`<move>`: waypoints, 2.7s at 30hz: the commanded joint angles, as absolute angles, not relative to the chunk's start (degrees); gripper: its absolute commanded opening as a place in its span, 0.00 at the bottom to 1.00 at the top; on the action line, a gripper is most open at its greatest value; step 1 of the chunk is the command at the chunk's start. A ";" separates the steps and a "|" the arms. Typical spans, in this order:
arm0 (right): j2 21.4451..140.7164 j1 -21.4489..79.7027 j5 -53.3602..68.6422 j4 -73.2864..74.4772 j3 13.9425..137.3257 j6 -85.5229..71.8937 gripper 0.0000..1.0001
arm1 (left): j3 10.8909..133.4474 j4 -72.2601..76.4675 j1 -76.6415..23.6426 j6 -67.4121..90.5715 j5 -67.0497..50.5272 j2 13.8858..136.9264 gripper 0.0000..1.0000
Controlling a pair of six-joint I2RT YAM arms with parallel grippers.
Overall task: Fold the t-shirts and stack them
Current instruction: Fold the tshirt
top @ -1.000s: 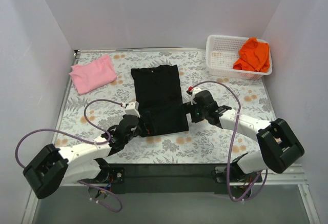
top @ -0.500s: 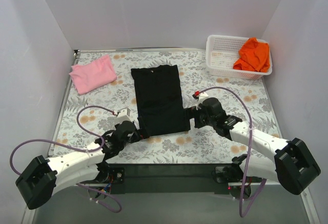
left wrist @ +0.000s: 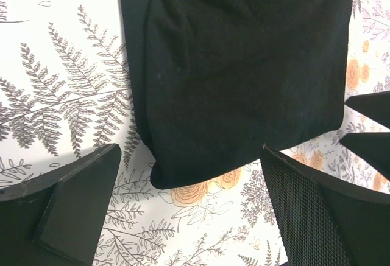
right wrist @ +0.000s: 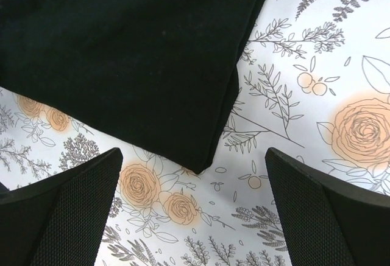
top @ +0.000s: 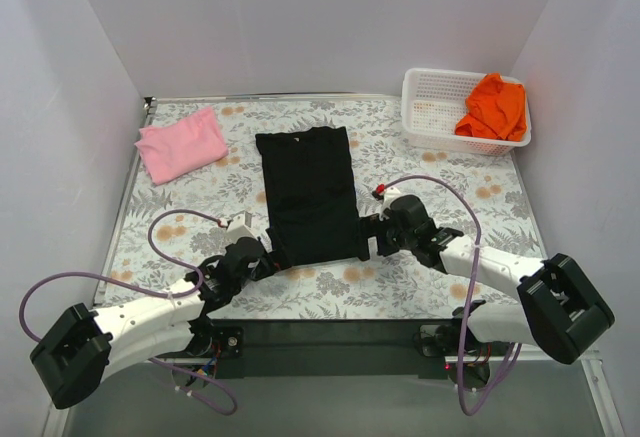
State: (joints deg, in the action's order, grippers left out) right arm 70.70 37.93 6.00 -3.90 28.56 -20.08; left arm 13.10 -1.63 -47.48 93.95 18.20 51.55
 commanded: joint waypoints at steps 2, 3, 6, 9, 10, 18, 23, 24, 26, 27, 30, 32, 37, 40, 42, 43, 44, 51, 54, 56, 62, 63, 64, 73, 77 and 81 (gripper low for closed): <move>72.33 38.58 7.56 -7.47 27.86 -21.36 0.91 | 11.69 -2.29 -47.99 95.36 16.26 52.29 0.91; 72.42 38.67 7.73 -7.56 27.60 -21.62 0.91 | 11.69 -2.20 -47.99 95.45 16.09 52.64 0.90; 72.33 39.11 8.17 -7.91 26.90 -22.14 0.90 | 11.25 -1.50 -48.25 96.15 15.03 53.17 0.88; 72.07 39.55 8.96 -8.70 26.11 -22.76 0.88 | 10.46 -0.35 -48.69 96.68 14.68 53.79 0.86; 72.16 39.55 9.14 -9.14 25.93 -22.85 0.88 | 10.37 -0.35 -48.78 96.68 14.50 53.96 0.84; 75.76 41.04 11.16 -12.22 25.58 -23.99 0.77 | 10.20 2.46 -49.39 96.86 14.50 56.42 0.70; 75.50 41.75 10.02 -12.04 25.23 -24.17 0.68 | 9.93 2.29 -49.39 96.86 15.38 57.04 0.53; 75.50 41.75 9.67 -11.95 25.22 -24.00 0.66 | 10.11 2.20 -49.39 96.59 15.73 57.22 0.47; 75.50 41.75 9.32 -11.34 25.22 -23.91 0.58 | 10.19 2.20 -49.48 96.50 15.91 58.09 0.42; 75.67 41.66 9.14 -11.25 25.22 -23.82 0.55 | 10.20 2.28 -49.48 96.42 16.17 58.53 0.35; 76.64 41.84 9.14 -10.90 25.22 -23.56 0.42 | 10.55 2.90 -49.48 95.63 16.70 60.11 0.15; 76.99 41.92 9.05 -10.90 25.22 -23.47 0.30 | 10.46 4.13 -49.48 94.57 17.14 60.90 0.00; 76.65 42.45 8.53 -10.37 25.23 -23.20 0.01 | 10.55 5.89 -49.57 91.76 16.96 62.40 0.00; 74.63 43.15 8.00 -8.62 24.96 -23.12 0.01 | 10.37 5.98 -49.92 90.88 15.56 60.91 0.00; 72.35 44.03 7.30 -7.04 24.87 -23.20 0.01 | 9.93 5.89 -50.10 90.79 14.25 58.54 0.00; 71.46 44.38 7.03 -5.55 24.79 -23.29 0.01 | 9.76 5.71 -50.36 90.97 13.80 57.58 0.00; 70.50 45.17 6.42 -4.84 24.44 -23.55 0.01 | 9.58 5.45 -50.62 91.14 13.54 56.09 0.00; 62.16 47.98 5.10 -0.09 22.77 -25.84 0.01 | 10.72 2.55 -54.40 93.43 13.79 53.70 0.00; 59.43 48.16 4.22 2.72 23.81 -26.02 0.01 | 13.88 0.53 -55.55 92.47 15.55 53.53 0.00; 58.71 48.16 3.78 2.99 25.04 -25.58 0.01 | 17.29 -1.30 -55.63 90.98 17.22 53.44 0.00; 60.81 48.16 0.62 4.30 34.26 -21.46 0.01 | 27.22 -2.55 -55.46 85.44 22.65 54.92 0.00; 61.95 48.16 0.27 4.48 35.84 -20.92 0.01 | 28.38 -2.81 -55.46 83.78 23.63 55.19 0.00; 62.57 48.08 -1.48 4.57 38.47 -20.40 0.01 | 29.43 -3.25 -55.55 82.98 24.69 55.72 0.00; 71.97 43.77 -4.13 4.57 53.34 -14.42 0.01 | 35.51 2.78 -46.16 74.19 22.00 59.67 0.00; 77.33 40.18 -1.59 4.57 59.58 -12.66 0.01 | 37.35 5.80 -41.23 71.46 18.55 64.15 0.00; 84.35 36.04 2.08 4.40 64.85 -11.69 0.01 | 40.07 8.70 -36.05 69.79 14.42 68.63 0.00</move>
State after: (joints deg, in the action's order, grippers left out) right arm 81.23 38.87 -0.84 6.04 60.64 -13.93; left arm 36.42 4.47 -39.11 73.28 18.46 66.85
